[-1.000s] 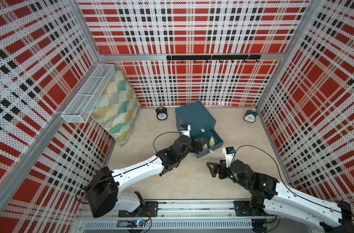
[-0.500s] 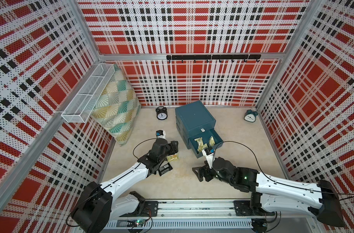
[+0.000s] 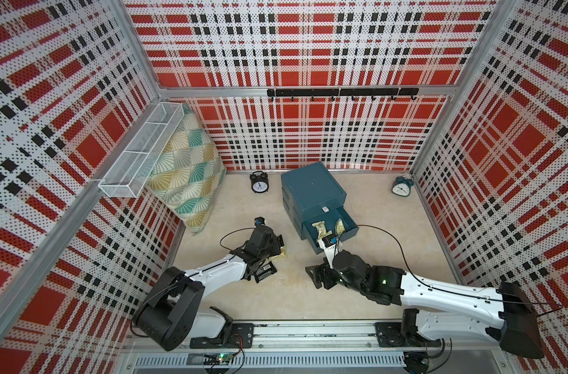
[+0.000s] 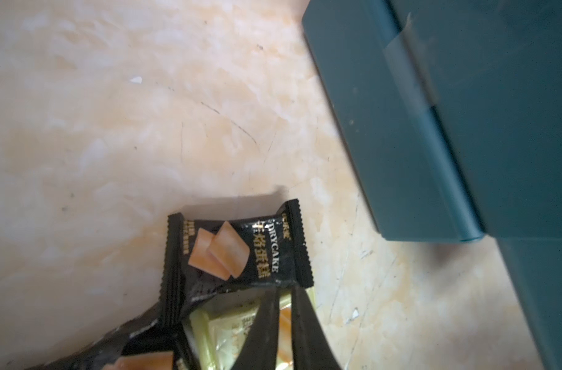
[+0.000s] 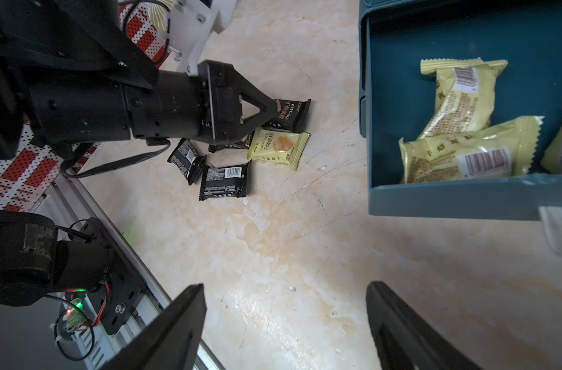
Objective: Place the cookies into the drawer by color
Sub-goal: Adjust the cookie at the center of the board.
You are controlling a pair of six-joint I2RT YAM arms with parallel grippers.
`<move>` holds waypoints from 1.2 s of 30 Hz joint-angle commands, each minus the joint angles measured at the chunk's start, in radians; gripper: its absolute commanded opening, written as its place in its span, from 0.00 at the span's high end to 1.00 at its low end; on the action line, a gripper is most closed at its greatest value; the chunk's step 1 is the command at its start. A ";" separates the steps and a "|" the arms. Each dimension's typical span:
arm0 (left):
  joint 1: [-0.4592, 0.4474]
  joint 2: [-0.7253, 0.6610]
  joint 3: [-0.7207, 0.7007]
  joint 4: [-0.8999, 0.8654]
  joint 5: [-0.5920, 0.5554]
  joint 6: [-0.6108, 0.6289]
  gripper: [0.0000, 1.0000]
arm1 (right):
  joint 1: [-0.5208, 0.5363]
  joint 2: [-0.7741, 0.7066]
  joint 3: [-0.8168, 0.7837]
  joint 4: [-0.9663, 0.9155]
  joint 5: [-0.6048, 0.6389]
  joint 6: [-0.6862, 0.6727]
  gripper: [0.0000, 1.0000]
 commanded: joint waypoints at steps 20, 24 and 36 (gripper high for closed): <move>-0.346 -0.025 -0.088 -0.012 -0.098 -0.126 0.87 | 0.006 -0.050 -0.055 0.005 0.004 0.035 0.08; -0.378 -0.131 -0.119 -0.014 -0.090 -0.167 0.86 | 0.006 -0.041 -0.060 0.017 -0.005 0.030 0.05; -0.052 -0.402 -0.247 -0.023 0.021 -0.147 0.64 | 0.058 0.111 0.042 -0.012 0.052 0.012 0.01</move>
